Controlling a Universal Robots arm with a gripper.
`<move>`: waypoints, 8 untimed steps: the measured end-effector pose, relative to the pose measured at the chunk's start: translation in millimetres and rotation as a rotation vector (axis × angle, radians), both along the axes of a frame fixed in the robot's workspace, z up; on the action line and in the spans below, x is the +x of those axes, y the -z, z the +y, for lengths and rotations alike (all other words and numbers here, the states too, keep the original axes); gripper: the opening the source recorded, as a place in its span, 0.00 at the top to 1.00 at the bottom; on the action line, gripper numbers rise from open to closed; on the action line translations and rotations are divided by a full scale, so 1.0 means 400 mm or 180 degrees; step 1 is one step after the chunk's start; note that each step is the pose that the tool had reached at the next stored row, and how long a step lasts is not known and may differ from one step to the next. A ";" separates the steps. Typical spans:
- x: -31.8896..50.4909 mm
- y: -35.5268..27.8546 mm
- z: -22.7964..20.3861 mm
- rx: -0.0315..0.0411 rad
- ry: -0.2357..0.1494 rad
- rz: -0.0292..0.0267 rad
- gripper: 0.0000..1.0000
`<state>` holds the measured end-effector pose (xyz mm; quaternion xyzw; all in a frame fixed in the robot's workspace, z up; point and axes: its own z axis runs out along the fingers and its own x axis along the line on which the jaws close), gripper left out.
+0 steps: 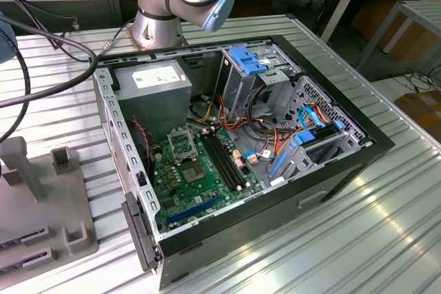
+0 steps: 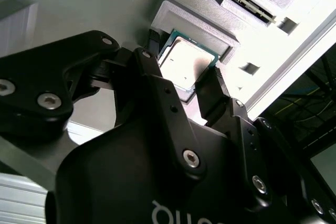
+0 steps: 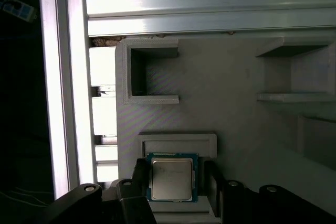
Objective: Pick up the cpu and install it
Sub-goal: 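Pick up the cpu and move it towards the insertion slot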
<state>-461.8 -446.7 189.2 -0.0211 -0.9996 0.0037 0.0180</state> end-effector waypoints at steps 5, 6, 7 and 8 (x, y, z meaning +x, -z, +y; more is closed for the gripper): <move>0.000 0.000 0.000 0.0000 -0.0001 0.0000 0.44; 0.000 0.000 0.000 0.0000 0.0000 0.0000 0.44; 0.000 -0.001 0.000 0.0000 -0.0001 0.0000 0.44; 0.000 -0.001 0.000 0.0000 -0.0001 0.0000 0.44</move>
